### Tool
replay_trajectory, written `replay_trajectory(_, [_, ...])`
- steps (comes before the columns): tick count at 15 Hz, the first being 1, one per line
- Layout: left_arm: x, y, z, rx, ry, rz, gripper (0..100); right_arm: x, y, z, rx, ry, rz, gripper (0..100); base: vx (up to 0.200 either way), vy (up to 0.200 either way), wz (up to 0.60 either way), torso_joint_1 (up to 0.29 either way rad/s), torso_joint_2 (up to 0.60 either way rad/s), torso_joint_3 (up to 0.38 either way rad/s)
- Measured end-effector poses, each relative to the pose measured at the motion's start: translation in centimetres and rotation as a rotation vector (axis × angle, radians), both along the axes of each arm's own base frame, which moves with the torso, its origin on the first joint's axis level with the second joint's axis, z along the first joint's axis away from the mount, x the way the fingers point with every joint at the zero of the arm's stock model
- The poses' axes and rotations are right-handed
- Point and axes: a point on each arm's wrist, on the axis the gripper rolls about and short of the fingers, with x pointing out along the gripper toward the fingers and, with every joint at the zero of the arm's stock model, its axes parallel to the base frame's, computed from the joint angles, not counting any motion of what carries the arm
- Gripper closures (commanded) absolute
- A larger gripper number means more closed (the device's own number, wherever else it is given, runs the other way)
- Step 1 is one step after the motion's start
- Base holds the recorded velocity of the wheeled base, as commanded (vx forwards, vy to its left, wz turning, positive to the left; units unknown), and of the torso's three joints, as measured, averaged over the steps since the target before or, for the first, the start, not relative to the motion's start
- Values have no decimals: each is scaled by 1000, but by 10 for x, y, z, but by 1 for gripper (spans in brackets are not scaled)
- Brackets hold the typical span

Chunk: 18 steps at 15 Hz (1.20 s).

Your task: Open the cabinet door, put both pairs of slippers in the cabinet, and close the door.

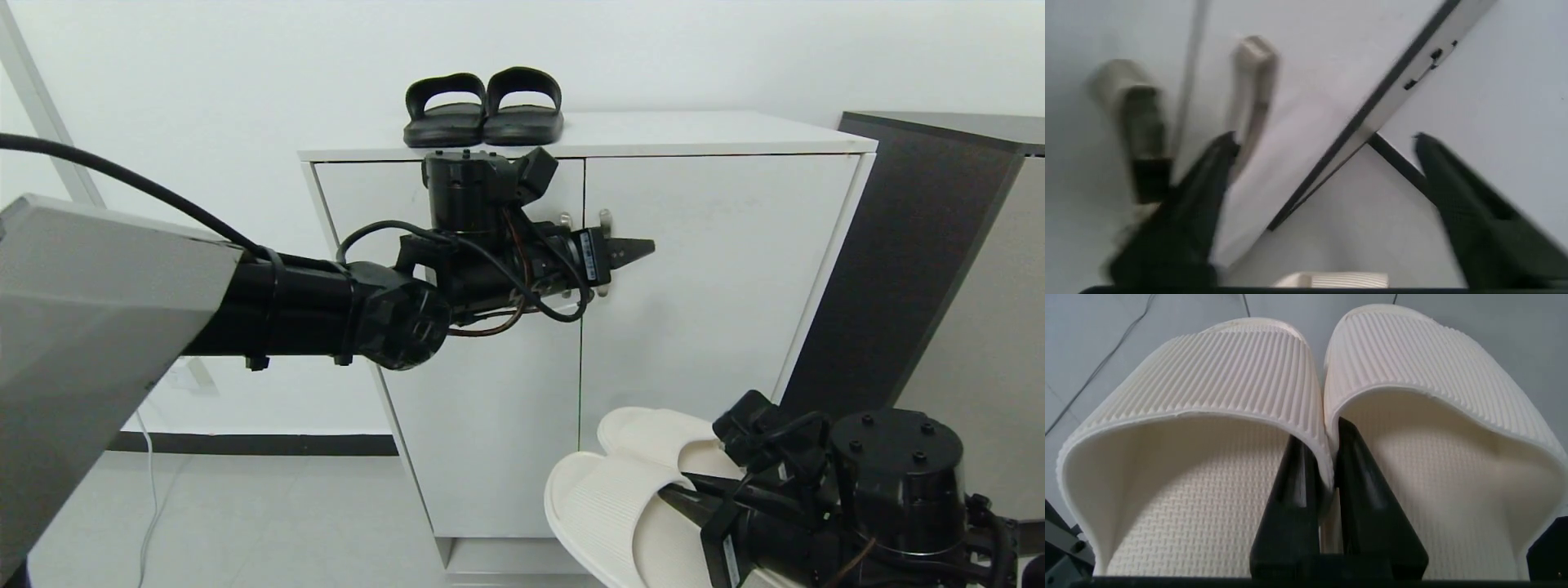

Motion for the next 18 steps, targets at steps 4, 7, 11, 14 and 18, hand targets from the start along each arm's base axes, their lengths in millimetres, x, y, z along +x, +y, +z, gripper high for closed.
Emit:
replay_trajectory(4, [-4, 1, -1, -7, 24, -3, 100, -1, -1, -1, -6, 3, 4, 100, 0, 0, 0, 0, 0, 0])
replay_trajectory(7, [-14, 8, -2, 0, 39, -5, 100, -6, -3, -2, 0, 19, 55, 100, 0, 0, 0, 0, 0, 0])
replay_trajectory(11, [-37, 21, 1, 14, 57, -7, 100, -11, -6, -1, 6, 18, 71, 100, 0, 0, 0, 0, 0, 0])
replay_trajectory(14, [-55, 33, 8, 11, 48, -8, 100, -11, -7, -1, 6, 16, 70, 100, 0, 0, 0, 0, 0, 0])
replay_trajectory(18, [-57, 45, 20, -19, 8, 14, 100, -12, -7, 0, 6, 13, 68, 100, 0, 0, 0, 0, 0, 0])
